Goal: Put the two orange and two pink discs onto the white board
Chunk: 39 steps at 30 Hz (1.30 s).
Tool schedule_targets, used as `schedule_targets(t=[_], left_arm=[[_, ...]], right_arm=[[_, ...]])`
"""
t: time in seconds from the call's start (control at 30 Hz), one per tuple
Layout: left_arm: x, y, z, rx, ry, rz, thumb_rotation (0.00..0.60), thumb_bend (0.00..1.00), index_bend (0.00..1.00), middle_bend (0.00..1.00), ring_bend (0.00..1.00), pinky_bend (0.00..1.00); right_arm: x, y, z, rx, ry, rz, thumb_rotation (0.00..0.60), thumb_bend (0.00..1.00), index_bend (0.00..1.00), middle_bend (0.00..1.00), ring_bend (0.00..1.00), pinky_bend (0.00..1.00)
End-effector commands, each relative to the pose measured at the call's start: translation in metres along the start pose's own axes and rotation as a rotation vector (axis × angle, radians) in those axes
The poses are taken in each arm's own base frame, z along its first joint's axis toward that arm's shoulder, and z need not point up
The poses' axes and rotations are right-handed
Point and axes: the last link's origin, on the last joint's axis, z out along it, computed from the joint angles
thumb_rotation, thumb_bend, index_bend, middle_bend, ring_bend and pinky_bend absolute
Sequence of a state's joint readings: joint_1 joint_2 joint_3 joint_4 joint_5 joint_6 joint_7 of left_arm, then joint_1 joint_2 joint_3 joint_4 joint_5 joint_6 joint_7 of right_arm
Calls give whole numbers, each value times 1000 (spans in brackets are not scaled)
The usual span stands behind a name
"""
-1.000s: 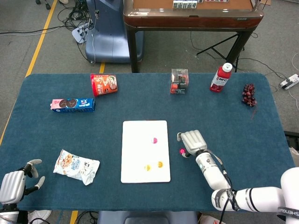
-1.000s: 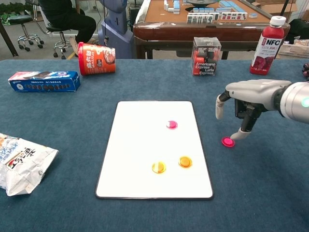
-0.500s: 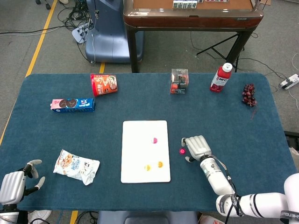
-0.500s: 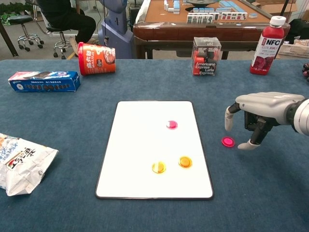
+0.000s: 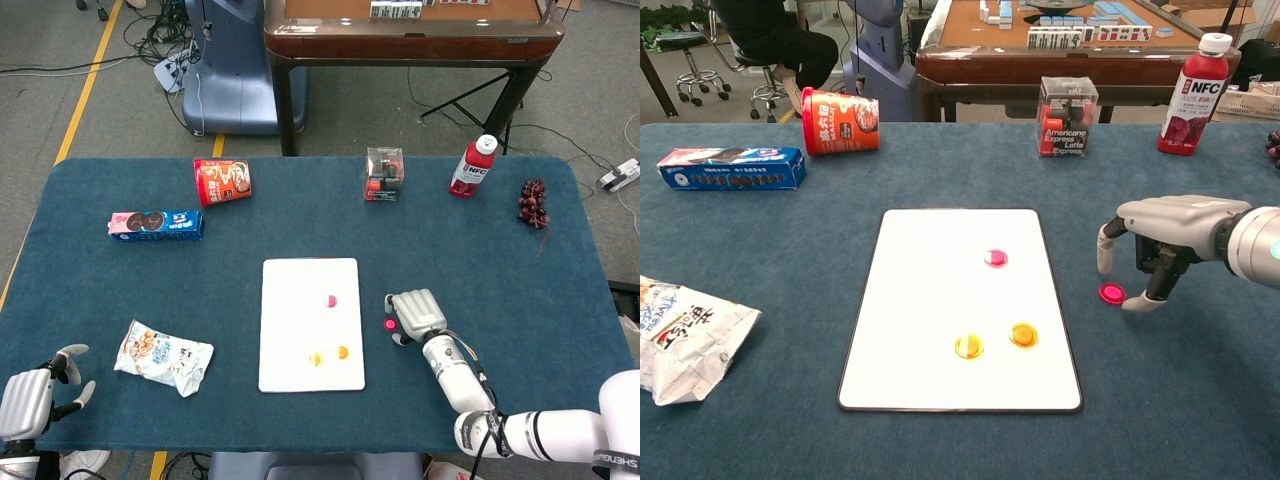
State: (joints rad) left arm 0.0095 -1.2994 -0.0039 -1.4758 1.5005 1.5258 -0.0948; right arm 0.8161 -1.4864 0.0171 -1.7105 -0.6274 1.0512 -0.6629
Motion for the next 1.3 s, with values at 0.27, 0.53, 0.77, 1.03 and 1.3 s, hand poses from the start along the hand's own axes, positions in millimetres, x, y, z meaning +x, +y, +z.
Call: schedule_targets(t=[0.27,0.53,0.77,1.03,1.3], left_arm=[[-1,-1,-1,4,-1,-4,600,309,386,621,565,753],[-3,-2,-3,7,-3,-6,600,309,386,621,565,753],[-3,-2,-3,7,-5,-6,600,309,386,621,565,753],[-3,-3,-4,9,-5,-6,600,309,386,621,565,753],[-3,-3,-4,9,-6,-6,600,309,386,621,565,753]], right_arm=[[-3,-3,3,-1,-11,-6,600,204,413,1000,1000,1000],[-5,-1,6,-12,-18,-8,600,205,417,1000,1000,1000],[-6,-1,7,-13,-23,-9,600,207,424,1000,1000,1000],[-6,-2,8,-11,-15,-9,600,230,457,1000,1000,1000],[-8,-3,8,-10,-17,-15,600,230,468,1000,1000,1000]])
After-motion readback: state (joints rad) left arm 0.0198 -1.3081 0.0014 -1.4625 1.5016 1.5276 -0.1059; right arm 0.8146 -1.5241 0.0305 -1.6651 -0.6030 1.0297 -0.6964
